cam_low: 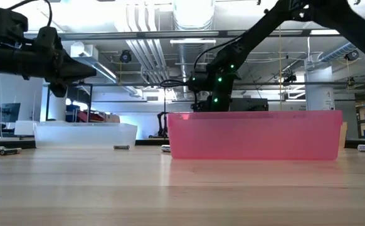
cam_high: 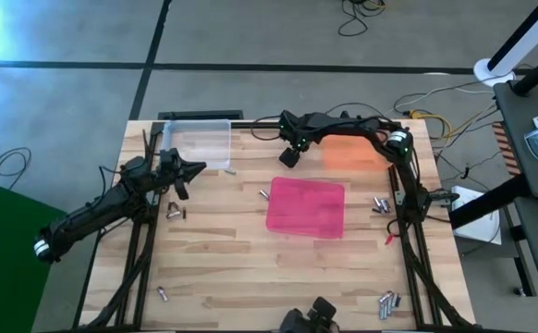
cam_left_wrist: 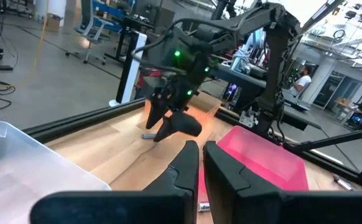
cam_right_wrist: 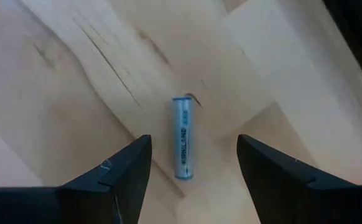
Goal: Sort batteries
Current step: Put the blue battery into the orange bin
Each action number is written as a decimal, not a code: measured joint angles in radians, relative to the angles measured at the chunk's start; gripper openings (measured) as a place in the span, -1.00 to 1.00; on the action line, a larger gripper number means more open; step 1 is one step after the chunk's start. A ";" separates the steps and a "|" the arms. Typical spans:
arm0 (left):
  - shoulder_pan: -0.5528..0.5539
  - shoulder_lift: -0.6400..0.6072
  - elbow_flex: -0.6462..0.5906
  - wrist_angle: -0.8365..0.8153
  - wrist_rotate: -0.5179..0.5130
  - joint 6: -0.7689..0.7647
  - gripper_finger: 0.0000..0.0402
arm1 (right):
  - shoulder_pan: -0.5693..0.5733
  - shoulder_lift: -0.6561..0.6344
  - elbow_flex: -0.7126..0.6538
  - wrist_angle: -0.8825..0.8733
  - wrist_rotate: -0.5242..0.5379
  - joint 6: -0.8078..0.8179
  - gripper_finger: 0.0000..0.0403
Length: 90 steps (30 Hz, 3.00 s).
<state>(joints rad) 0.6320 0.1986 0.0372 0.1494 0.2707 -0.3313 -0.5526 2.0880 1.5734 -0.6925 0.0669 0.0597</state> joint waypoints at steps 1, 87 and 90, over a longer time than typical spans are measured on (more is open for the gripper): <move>-0.006 0.000 0.000 0.001 0.002 0.000 -0.97 | 0.000 0.006 0.006 0.001 -0.004 0.000 0.14; -0.236 1.259 0.856 -0.579 -0.120 0.679 -0.24 | -0.322 -0.684 -0.529 -0.012 0.042 0.175 0.22; -0.236 1.307 0.886 -0.606 -0.142 0.739 -0.24 | -0.247 -0.774 -0.555 0.001 0.042 0.192 0.27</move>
<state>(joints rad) 0.3962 1.5056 0.9228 -0.4566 0.1287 0.4076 -0.7992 1.3139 1.0181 -0.6917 0.1093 0.2522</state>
